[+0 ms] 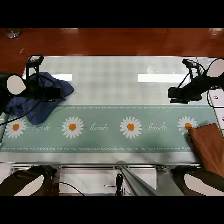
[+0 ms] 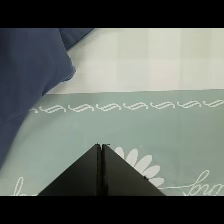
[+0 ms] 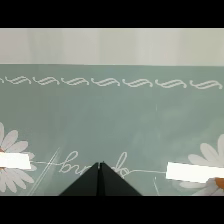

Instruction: Fold the shirts.

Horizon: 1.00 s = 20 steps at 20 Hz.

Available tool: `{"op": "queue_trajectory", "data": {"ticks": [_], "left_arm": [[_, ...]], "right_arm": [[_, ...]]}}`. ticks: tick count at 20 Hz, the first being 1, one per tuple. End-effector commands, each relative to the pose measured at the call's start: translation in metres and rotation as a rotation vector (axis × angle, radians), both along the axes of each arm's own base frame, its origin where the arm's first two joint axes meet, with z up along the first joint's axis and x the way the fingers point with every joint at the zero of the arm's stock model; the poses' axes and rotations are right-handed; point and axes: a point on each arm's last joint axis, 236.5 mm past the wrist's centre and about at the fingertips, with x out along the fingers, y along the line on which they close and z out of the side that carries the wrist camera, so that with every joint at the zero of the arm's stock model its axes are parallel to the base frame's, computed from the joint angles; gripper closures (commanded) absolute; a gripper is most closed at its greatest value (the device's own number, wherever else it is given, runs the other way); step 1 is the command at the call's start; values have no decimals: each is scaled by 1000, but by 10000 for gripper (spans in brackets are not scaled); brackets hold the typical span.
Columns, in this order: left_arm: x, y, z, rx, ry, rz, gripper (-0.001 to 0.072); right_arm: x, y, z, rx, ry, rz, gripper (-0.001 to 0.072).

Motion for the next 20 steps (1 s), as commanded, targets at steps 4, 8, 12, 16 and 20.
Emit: {"op": "queue_trajectory", "data": {"ticks": [4,8,12,16,20], "left_arm": [[0,0,0,0,-1,0,680],[0,0,0,0,-1,0,680],[0,0,0,0,1,0,680],[0,0,-2,0,5,0,680],[23,6,5,37,-91,-9,311]], "right_arm": [[0,0,0,0,0,0,686],[0,0,0,0,0,0,686],[0,0,0,0,0,0,686],[25,-1,4,-1,-108,-19,686],[55,-9,11,-27,-232,-44,313]]}}
